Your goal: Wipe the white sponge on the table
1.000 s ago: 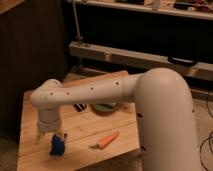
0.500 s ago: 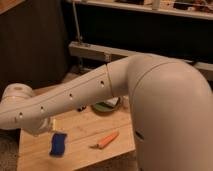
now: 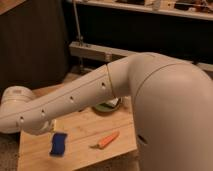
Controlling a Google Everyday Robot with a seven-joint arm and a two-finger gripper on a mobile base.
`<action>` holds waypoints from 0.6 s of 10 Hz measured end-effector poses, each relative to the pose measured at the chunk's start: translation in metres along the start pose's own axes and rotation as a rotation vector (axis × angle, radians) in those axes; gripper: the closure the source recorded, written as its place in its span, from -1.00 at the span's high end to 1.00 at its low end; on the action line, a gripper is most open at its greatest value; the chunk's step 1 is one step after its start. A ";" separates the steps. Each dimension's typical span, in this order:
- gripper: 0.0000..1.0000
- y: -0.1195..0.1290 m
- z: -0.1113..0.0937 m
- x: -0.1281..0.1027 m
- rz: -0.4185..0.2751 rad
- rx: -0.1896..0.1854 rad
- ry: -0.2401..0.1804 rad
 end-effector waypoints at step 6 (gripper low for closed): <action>0.31 0.011 0.095 -0.003 0.095 0.145 -0.102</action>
